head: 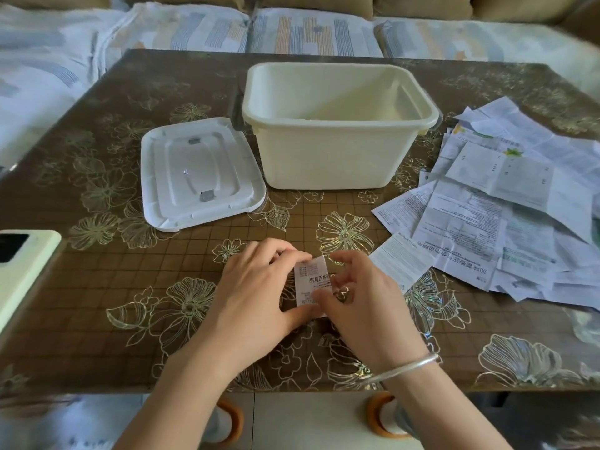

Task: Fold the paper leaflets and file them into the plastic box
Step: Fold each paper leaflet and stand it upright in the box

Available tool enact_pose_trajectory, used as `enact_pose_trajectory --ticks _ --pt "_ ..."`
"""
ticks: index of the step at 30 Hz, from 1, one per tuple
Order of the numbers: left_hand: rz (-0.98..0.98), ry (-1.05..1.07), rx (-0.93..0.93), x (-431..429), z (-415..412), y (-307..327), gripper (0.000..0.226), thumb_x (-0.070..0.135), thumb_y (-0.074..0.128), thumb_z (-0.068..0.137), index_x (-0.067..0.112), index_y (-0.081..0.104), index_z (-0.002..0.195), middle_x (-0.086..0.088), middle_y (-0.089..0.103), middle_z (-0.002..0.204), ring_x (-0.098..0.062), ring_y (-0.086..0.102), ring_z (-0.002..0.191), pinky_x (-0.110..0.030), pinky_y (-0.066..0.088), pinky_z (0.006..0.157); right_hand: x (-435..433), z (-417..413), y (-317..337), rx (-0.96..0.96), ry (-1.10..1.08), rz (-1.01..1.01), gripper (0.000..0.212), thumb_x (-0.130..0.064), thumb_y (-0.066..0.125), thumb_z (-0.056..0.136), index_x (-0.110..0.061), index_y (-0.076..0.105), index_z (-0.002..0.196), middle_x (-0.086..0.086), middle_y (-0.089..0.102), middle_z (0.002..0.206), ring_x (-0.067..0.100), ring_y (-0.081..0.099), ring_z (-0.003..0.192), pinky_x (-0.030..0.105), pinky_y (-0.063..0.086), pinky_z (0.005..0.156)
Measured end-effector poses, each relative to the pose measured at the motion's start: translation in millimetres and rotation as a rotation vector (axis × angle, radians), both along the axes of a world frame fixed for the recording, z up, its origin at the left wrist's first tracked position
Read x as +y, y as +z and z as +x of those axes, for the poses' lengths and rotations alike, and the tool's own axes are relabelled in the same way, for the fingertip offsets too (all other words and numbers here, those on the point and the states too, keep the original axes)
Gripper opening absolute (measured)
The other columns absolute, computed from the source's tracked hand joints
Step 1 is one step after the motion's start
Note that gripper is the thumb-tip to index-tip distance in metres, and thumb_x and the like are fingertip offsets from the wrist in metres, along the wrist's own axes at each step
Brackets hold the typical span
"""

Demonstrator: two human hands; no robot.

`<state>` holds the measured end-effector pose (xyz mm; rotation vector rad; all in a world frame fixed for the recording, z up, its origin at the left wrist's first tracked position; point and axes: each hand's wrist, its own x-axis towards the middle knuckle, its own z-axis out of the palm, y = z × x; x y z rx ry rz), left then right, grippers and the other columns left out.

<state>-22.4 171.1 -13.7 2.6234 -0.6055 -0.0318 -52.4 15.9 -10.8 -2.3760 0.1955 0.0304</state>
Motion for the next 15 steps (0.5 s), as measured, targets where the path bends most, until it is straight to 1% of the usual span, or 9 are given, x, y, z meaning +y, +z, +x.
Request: enact_pose_trajectory --ticks 2,4,5,6,7,9,12,14,15 --pt "-0.043 -0.001 0.019 -0.8 3.0 3.2 0.06 0.065 0.063 0.075 0.04 0.052 0.129 0.026 0.048 0.122 0.001 0.042 0.112 -0.02 0.032 0.096 -0.1 2.5 2.0 -0.012 0.036 0.004 0.029 -0.033 0.069 0.083 -0.033 0.06 0.111 -0.018 0.062 0.084 -0.001 0.051 0.069 0.021 0.045 0.069" --pt "-0.165 0.028 0.05 -0.9 5.3 9.4 0.04 0.049 0.07 0.08 0.04 0.062 0.118 0.028 0.059 0.106 0.005 0.053 0.1 -0.012 0.042 0.083 -5.5 5.2 7.4 -0.061 0.053 0.023 0.011 -0.032 0.07 0.082 -0.031 0.069 0.094 -0.02 0.061 0.069 -0.002 0.049 0.057 0.013 0.037 0.056" --pt "-0.243 0.058 0.064 -0.7 8.5 13.7 0.029 0.039 0.071 0.082 0.039 0.067 0.111 0.028 0.064 0.097 0.007 0.057 0.094 -0.01 0.046 0.077 -10.6 9.2 12.2 -0.087 0.043 0.056 0.005 -0.031 0.072 0.082 -0.03 0.072 0.087 -0.019 0.06 0.063 -0.002 0.049 0.053 0.013 0.035 0.051" --pt "-0.318 0.087 0.065 -0.2 11.1 17.6 0.02 0.031 0.071 0.084 0.038 0.071 0.103 0.028 0.066 0.09 0.009 0.059 0.091 -0.008 0.047 0.074 -16.3 13.1 18.3 -0.112 0.041 0.104 0.002 -0.029 0.073 0.081 -0.03 0.072 0.083 -0.018 0.061 0.06 -0.002 0.049 0.05 0.012 0.035 0.048" --pt "-0.382 0.115 0.054 -0.5 14.6 23.1 0.016 0.027 0.071 0.084 0.036 0.074 0.097 0.028 0.068 0.084 0.01 0.06 0.087 -0.007 0.047 0.072 -21.4 18.4 25.6 -0.136 0.052 0.156 0.005 -0.027 0.073 0.081 -0.032 0.072 0.079 -0.019 0.062 0.059 0.0 0.048 0.047 0.011 0.034 0.045" --pt "-0.482 0.138 0.029 -2.3 25.1 37.4 0.013 0.028 0.071 0.083 0.034 0.076 0.094 0.027 0.068 0.078 0.008 0.062 0.082 -0.007 0.047 0.067 -30.1 33.9 44.3 -0.222 0.114 0.161 0.011 -0.024 0.073 0.08 -0.034 0.07 0.076 -0.026 0.059 0.056 0.003 0.047 0.043 0.01 0.032 0.042" --pt "-0.611 0.131 -0.03 -8.5 48.4 60.5 0.014 0.033 0.067 0.083 0.03 0.076 0.093 0.022 0.071 0.077 -0.002 0.066 0.077 -0.015 0.051 0.063 -40.0 66.2 77.4 -0.348 0.17 0.026 0.007 -0.027 0.074 0.079 -0.033 0.071 0.076 -0.034 0.053 0.052 0.005 0.05 0.046 0.01 0.034 0.044" --pt "-0.671 0.18 -0.168 -7.1 72.6 72.4 0.021 0.037 0.061 0.09 0.023 0.075 0.095 0.017 0.071 0.081 -0.009 0.066 0.078 -0.023 0.053 0.065 -48.9 95.3 99.6 -0.414 0.163 -0.005 0.003 -0.03 0.072 0.078 -0.031 0.071 0.076 -0.034 0.054 0.054 0.005 0.053 0.048 0.01 0.034 0.045" --pt "-0.673 0.222 -0.266 -4.1 85.0 75.6 0.024 0.038 0.058 0.093 0.022 0.074 0.098 0.017 0.07 0.087 -0.01 0.065 0.081 -0.023 0.053 0.066 -53.2 108.6 109.8 -0.446 0.152 -0.013 0.006 -0.031 0.072 0.079 -0.032 0.069 0.074 -0.03 0.056 0.054 0.004 0.054 0.048 0.009 0.034 0.045"
